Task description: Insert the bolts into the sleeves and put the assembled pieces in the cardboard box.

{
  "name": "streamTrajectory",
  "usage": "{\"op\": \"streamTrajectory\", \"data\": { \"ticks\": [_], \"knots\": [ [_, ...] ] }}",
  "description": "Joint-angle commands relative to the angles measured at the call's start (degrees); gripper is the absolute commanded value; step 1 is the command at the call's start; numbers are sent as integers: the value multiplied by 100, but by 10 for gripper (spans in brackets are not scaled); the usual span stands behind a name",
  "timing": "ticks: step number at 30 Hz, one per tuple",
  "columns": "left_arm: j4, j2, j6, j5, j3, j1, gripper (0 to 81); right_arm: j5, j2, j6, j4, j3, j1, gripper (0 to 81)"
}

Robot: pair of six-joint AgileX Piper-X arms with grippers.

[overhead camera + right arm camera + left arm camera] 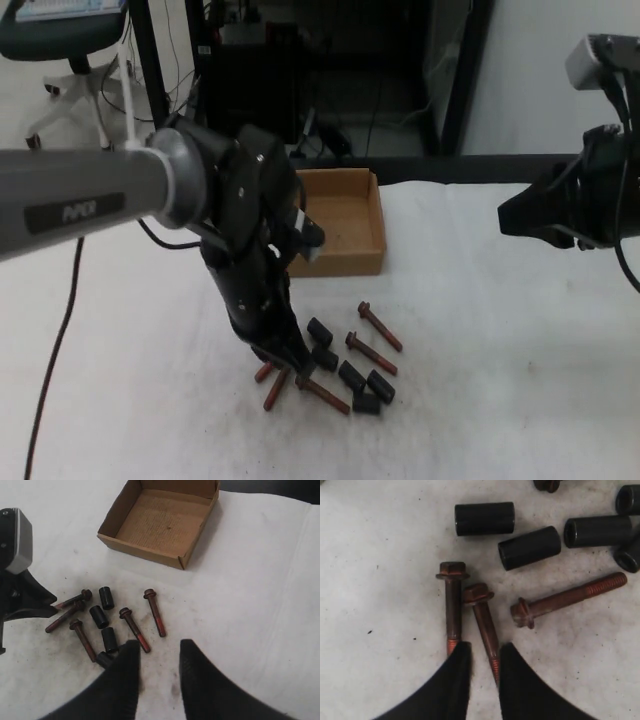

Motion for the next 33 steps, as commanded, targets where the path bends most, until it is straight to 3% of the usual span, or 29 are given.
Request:
{"op": "streamTrajectory", "data": {
  "ticks": [1,4,10,33],
  "knots": [
    [-125,72,1,-112,-50,-33,195,-7,14,-11,0,-64,7,260],
    [-271,109,1,-526,-33,-33,195,-7,14,-11,140,-64,7,260],
    [-781,155,1,-649,50,-33,195,-7,14,-11,173,-64,7,260],
    [-497,715,-45,-462,50,-33,195,-7,14,-11,191,-64,7,260]
  ]
}}
